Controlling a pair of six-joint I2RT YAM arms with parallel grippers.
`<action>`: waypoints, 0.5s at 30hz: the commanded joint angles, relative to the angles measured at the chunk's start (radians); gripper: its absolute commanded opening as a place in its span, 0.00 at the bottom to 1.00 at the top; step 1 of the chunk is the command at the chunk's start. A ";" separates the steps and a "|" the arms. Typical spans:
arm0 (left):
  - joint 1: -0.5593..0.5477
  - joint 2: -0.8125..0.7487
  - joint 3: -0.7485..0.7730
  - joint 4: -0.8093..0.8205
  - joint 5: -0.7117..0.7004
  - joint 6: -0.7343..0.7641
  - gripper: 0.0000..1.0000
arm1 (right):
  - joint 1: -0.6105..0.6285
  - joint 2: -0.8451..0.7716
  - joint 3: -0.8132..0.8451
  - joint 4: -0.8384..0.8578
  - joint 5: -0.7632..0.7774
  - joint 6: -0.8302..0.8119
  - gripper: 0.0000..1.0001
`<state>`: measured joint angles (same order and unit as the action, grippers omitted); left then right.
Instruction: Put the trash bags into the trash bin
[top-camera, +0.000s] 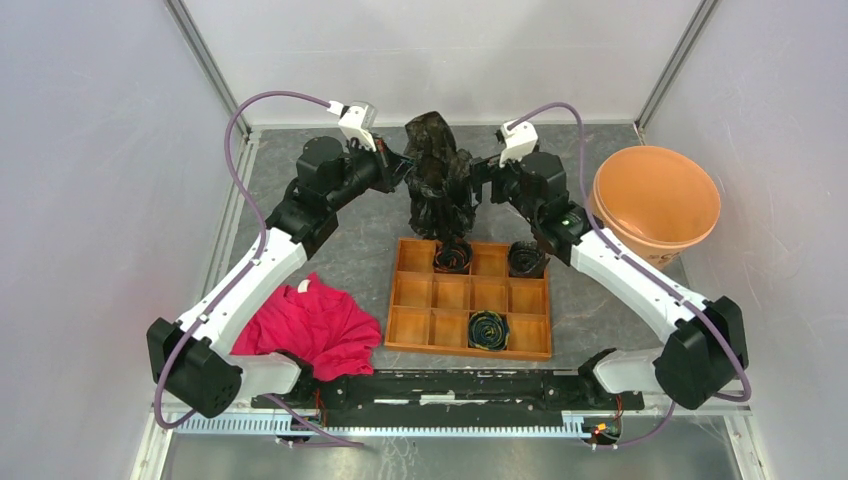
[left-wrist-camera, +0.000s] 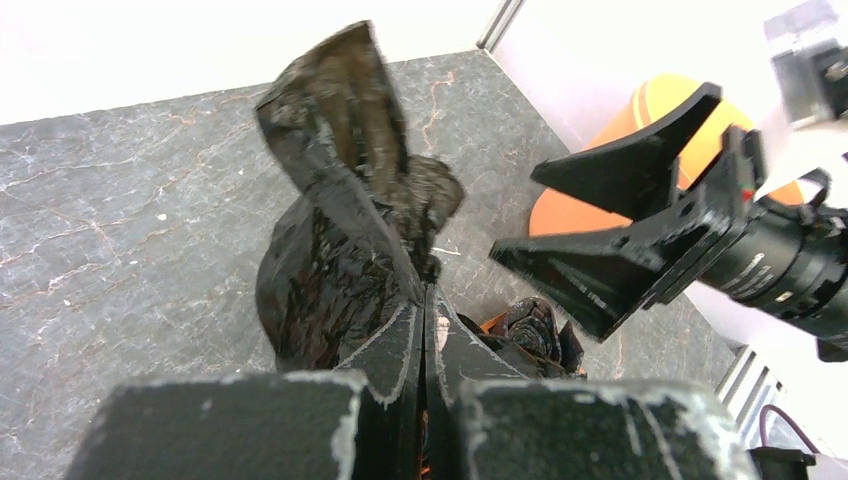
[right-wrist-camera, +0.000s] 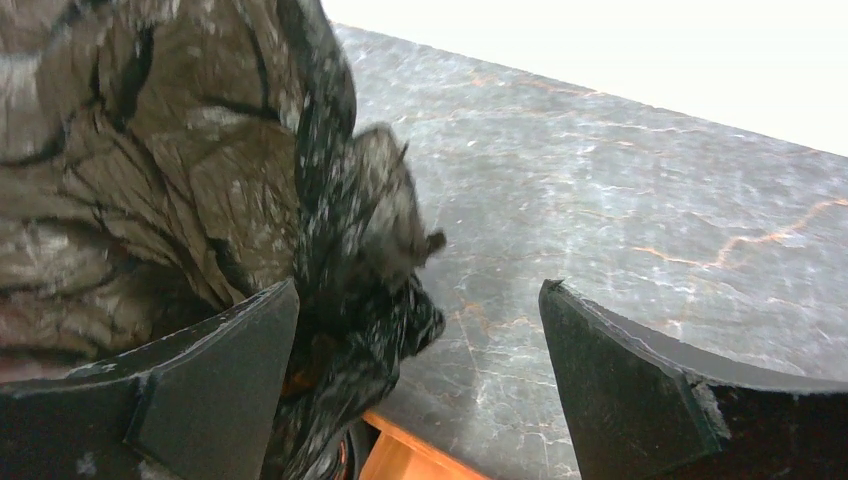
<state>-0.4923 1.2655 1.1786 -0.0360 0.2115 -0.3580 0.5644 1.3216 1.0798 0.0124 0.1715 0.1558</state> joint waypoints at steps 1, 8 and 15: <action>0.001 -0.035 -0.005 0.026 -0.015 0.051 0.02 | -0.002 0.054 -0.039 0.104 -0.200 -0.106 0.98; -0.001 -0.042 -0.010 0.028 -0.012 0.082 0.02 | -0.075 0.230 0.045 0.210 -0.443 -0.224 0.98; -0.034 -0.058 -0.035 0.033 0.160 0.233 0.02 | -0.125 0.321 0.166 0.211 -0.563 -0.186 0.98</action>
<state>-0.5018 1.2434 1.1606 -0.0353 0.2440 -0.2752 0.4553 1.6470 1.1500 0.1627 -0.2874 -0.0288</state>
